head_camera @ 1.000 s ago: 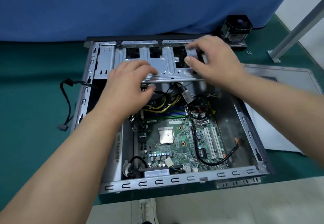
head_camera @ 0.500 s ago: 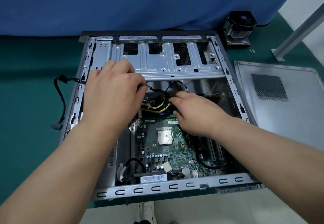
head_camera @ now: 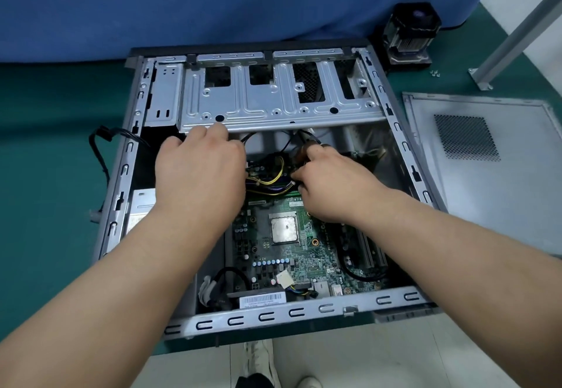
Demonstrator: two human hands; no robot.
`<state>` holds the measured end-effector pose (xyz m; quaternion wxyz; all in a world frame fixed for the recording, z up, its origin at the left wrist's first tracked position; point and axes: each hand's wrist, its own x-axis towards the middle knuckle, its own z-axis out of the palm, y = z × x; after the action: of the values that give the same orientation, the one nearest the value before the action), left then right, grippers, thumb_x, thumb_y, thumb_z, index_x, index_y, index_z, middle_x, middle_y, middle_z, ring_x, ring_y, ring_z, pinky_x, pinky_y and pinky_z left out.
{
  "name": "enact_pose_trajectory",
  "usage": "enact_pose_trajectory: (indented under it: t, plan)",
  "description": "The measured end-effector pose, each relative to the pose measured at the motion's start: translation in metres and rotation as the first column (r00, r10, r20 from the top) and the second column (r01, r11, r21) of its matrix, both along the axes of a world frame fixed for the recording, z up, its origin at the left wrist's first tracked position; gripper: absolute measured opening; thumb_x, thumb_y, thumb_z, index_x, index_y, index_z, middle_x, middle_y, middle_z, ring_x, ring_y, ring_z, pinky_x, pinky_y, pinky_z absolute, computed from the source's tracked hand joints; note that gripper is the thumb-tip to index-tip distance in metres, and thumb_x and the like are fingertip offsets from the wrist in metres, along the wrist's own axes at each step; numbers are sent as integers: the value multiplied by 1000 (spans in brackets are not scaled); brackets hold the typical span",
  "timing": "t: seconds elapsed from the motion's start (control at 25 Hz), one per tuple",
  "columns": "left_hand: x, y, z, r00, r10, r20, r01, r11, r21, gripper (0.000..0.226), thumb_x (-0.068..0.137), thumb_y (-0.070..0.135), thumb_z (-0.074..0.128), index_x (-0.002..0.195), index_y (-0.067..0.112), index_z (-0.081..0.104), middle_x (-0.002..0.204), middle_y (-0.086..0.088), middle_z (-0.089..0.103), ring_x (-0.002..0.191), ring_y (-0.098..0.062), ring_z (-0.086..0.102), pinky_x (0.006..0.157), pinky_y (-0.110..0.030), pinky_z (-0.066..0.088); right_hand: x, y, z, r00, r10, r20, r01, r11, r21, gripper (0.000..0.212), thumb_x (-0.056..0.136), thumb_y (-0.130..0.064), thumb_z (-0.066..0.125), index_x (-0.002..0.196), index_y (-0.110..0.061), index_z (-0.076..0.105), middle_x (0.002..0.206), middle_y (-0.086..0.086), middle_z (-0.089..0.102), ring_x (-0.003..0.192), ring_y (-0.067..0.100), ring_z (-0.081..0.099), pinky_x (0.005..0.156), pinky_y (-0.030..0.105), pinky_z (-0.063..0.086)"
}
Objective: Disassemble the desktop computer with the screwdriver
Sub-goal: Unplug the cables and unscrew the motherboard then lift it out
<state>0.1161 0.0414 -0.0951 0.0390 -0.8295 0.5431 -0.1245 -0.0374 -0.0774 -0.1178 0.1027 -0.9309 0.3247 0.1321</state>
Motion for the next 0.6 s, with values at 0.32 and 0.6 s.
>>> enact_pose_trajectory:
  t: [0.32, 0.6]
  plan:
    - [0, -3, 3, 987, -87, -135, 84, 996, -28, 16, 96, 36, 60, 95, 23, 71, 89, 2, 51, 85, -28, 60, 68, -35, 33, 1, -3, 6, 998, -35, 50, 33, 999, 41, 35, 96, -24, 53, 126, -23, 71, 125, 7, 49, 126, 27, 48, 102, 41, 49]
    - [2, -8, 11, 921, -314, -230, 283, 946, -159, 23, 97, 38, 61, 100, 16, 69, 99, -1, 52, 102, -29, 48, 89, -44, 40, 18, -16, 5, 972, -208, 108, 202, 977, 71, 22, 95, -27, 58, 82, -11, 68, 83, 8, 58, 92, 34, 60, 72, 30, 43]
